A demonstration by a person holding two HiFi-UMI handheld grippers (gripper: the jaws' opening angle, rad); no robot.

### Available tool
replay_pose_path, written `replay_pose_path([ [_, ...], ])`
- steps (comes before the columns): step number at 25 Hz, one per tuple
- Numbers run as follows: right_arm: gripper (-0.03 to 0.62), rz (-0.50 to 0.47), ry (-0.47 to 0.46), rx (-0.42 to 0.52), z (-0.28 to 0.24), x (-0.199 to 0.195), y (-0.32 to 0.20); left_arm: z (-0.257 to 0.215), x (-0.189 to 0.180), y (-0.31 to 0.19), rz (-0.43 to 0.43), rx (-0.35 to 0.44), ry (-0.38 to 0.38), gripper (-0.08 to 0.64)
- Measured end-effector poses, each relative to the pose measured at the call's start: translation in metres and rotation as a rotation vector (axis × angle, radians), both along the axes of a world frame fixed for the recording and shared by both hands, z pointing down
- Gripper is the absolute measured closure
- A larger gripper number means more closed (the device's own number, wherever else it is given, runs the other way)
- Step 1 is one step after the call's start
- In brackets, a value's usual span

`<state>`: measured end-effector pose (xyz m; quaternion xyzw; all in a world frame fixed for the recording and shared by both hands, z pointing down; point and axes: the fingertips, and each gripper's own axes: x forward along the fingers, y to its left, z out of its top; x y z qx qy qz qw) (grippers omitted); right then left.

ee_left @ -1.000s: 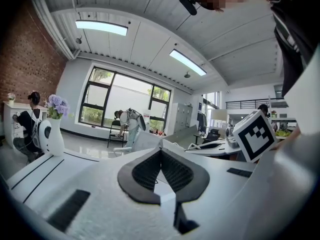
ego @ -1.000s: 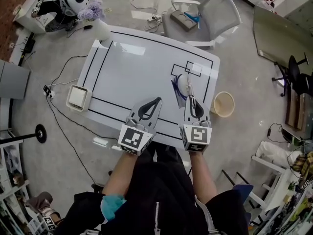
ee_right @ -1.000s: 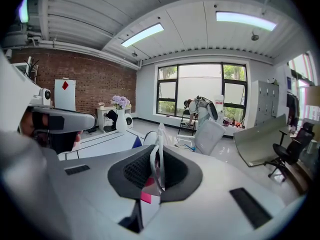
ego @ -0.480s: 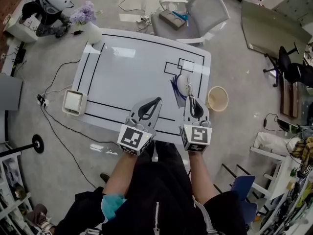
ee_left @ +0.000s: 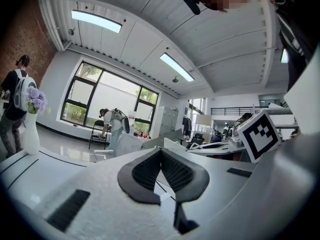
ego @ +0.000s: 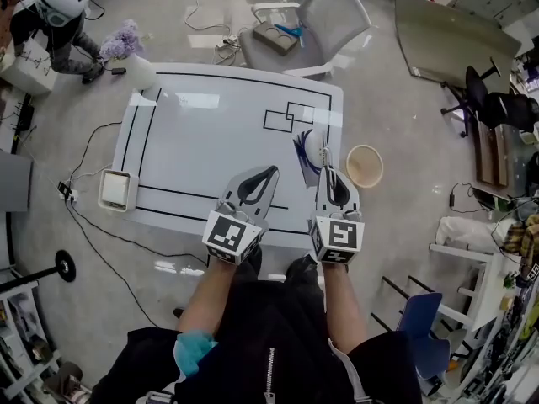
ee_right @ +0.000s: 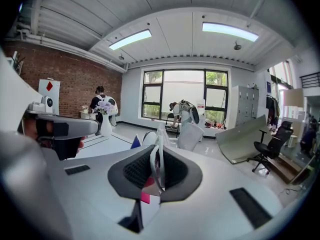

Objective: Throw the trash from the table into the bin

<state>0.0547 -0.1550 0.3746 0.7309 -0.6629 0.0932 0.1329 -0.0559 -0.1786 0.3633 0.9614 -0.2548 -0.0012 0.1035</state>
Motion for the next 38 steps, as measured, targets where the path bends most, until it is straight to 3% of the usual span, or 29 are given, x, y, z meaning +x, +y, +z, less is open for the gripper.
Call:
replay_pose_path([
  [12, 0.568, 0.063, -0.026, 0.023, 0.002, 0.098, 0.075, -0.005, 0.100, 0.069, 0.085, 0.032, -0.041, 0.554],
  [29, 0.568, 0.116, -0.033, 0.020, 0.009, 0.304, 0.232, 0.007, 0.312, 0.211, 0.143, 0.001, -0.113, 0.554],
  [38, 0.568, 0.194, -0.054, -0.008, 0.027, 0.372, 0.252, 0.010, 0.384, 0.223, 0.215, -0.028, -0.108, 0.554],
])
